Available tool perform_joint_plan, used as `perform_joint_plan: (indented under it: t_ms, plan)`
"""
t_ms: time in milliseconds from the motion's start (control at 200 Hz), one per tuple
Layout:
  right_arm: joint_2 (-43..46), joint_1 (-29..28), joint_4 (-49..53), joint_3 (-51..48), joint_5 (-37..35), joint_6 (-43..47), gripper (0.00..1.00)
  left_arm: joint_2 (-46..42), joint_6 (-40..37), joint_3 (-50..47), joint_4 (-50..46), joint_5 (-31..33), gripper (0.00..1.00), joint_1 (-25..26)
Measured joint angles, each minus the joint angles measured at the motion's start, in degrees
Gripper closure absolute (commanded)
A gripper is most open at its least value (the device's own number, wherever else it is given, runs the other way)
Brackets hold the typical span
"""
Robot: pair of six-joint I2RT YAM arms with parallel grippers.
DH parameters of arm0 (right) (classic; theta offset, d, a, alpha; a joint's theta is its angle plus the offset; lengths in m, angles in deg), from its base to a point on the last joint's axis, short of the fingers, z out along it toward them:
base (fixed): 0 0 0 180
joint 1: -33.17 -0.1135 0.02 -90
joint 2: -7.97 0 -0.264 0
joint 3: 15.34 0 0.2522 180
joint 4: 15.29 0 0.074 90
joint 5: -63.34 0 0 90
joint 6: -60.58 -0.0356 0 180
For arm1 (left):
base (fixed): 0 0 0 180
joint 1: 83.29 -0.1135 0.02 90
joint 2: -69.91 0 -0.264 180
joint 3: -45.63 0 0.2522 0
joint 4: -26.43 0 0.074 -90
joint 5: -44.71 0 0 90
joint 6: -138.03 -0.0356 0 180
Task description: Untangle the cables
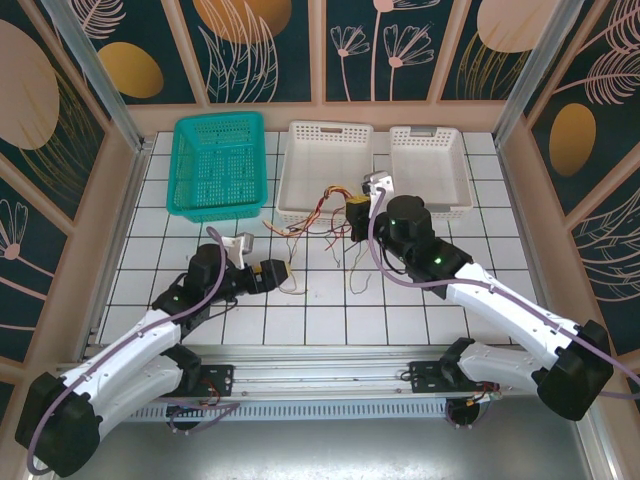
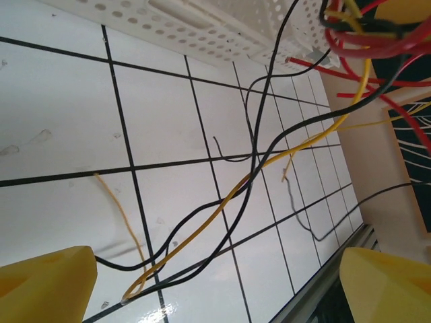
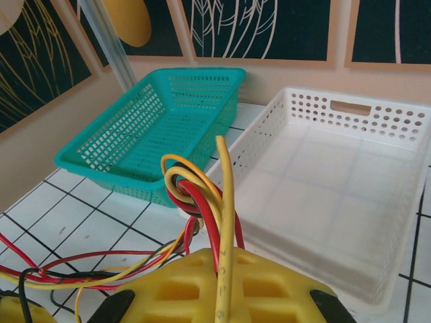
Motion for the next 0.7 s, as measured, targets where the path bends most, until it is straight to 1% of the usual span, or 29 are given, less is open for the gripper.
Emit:
perform_joint_plan:
  t_ms: [150,220,330,390,591,651,701]
  plan:
    - [0.0,0.0,0.17,0.0,1.7,-0.87,1.0,-0.55,0.44,-0.72,2.19,0.66,0.13,0.0]
    - [0.0,0.0,0.2,0.0,2.29,-1.09,1.0,-1.73,0.92,-1.46,3.96,1.38,0.2,0.0]
    - [0.0,-0.02,0.2,0.0,3.02,-1.4,1.0,-2.91,1.7,-2.43,6.95,1.77,0.21,0.0]
    - [0.0,-0.11,0.2,0.0,3.26,-1.64,1.0,-2.75,2.19,-2.6,8.5,1.92,0.25,0.0]
    - [0.0,-0.5,0.2,0.0,3.93,-2.51,1.0,-1.6,3.87,-3.67,13.27,2.23,0.26,0.0]
    - [0.0,-0.79,0.22,0.0,4.11,-2.62,1.0,-1.6,4.81,-4.9,15.13,2.6,0.3,0.0]
    - [0.0,-0.9,0.2,0.0,4.13,-2.64,1.0,-1.64,5.42,-5.86,16.15,2.99,0.31,0.0]
